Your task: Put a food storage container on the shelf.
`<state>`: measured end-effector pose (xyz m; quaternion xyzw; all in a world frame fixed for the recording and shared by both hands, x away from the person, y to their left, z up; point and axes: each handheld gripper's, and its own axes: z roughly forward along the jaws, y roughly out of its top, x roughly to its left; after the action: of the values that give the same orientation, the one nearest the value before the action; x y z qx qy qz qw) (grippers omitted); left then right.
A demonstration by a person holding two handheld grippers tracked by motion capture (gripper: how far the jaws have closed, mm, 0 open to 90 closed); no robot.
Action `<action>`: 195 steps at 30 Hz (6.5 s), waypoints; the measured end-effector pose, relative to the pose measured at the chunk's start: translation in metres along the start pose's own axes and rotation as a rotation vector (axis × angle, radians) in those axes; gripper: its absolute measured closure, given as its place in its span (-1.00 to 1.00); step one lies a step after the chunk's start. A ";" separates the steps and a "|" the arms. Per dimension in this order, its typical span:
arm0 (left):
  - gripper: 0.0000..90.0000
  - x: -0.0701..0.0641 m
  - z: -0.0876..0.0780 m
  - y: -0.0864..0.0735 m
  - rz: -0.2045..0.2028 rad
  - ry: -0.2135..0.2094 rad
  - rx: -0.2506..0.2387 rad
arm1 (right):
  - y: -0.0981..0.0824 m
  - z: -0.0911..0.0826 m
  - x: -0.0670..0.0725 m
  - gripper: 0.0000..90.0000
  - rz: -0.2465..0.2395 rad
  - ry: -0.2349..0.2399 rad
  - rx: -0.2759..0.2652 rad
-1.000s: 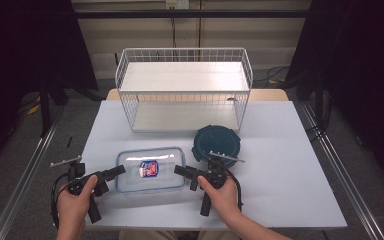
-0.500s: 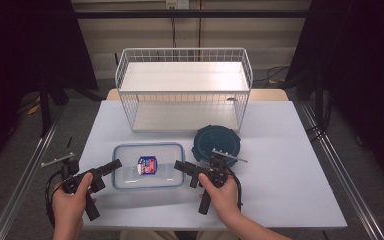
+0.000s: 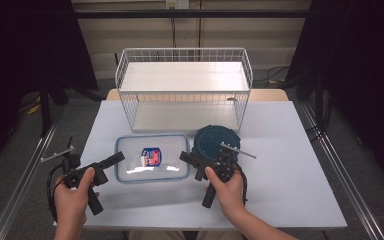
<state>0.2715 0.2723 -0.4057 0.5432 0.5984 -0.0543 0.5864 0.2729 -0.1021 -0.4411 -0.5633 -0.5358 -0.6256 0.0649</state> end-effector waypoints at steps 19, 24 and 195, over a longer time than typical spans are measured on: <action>0.22 -0.023 0.007 0.014 0.030 -0.065 -0.056 | 0.026 -0.009 0.010 0.15 -0.005 0.016 -0.089; 0.23 -0.028 0.015 0.017 0.026 -0.086 -0.049 | 0.034 -0.013 0.011 0.15 -0.008 0.014 -0.114; 0.22 -0.066 0.198 0.173 -0.091 -0.132 -0.178 | 0.231 0.046 -0.018 0.15 0.131 -0.117 -0.424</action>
<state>0.5040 0.1646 -0.3168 0.4567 0.5850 -0.0632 0.6672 0.4664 -0.1741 -0.3272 -0.6331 -0.3575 -0.6850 -0.0455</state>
